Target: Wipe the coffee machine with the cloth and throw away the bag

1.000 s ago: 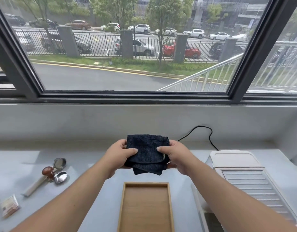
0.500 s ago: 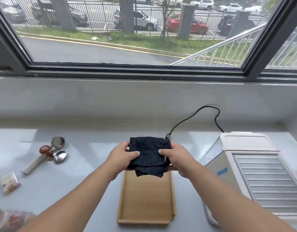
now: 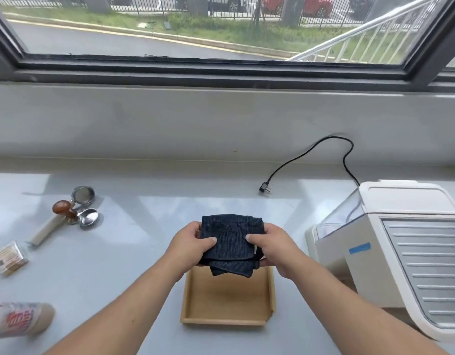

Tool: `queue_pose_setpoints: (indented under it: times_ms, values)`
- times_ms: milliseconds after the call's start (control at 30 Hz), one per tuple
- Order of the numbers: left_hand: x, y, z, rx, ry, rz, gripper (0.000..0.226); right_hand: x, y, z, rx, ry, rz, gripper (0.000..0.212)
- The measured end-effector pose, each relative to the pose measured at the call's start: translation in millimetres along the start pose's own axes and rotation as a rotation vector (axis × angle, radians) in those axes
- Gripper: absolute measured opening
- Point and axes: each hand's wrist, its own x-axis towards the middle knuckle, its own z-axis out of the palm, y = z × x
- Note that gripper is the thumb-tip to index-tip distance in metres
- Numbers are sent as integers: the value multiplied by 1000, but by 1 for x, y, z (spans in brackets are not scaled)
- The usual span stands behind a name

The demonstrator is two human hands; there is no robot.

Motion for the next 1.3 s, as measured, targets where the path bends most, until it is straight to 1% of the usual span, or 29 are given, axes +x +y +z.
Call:
queue_pose_setpoints:
  times_ms: [300, 467, 533, 667, 767, 933, 1033, 1100, 1167, 1300]
  values:
    - [6, -29, 6, 106, 19, -20, 24, 7, 27, 6, 3, -2, 61, 18]
    - [11, -43, 7, 264, 33, 1, 19, 13, 42, 8, -15, 11, 87, 22]
    - [12, -49, 8, 321, 43, 5, 21, 14, 47, 9, -28, 16, 96, 23]
    - [14, -59, 11, 391, 44, -20, 18, 15, 54, 11, -59, 3, 93, 31]
    - [15, -65, 12, 456, 51, -22, 16, 15, 57, 11, -103, 3, 110, 32]
    - [14, -66, 15, 547, 67, -46, 18, 16, 61, 10, -248, 34, 140, 19]
    - [12, -63, 14, 598, 96, -40, 15, 16, 60, 9, -402, 85, 113, 15]
    - [9, -59, 12, 640, 128, -30, 20, 14, 57, 8, -564, 122, 82, 21]
    - [8, -56, 12, 679, 154, -14, 32, 12, 54, 7, -711, 171, 29, 29]
    - [5, -47, 11, 715, 160, 6, 49, 7, 44, 5, -869, 264, -129, 43]
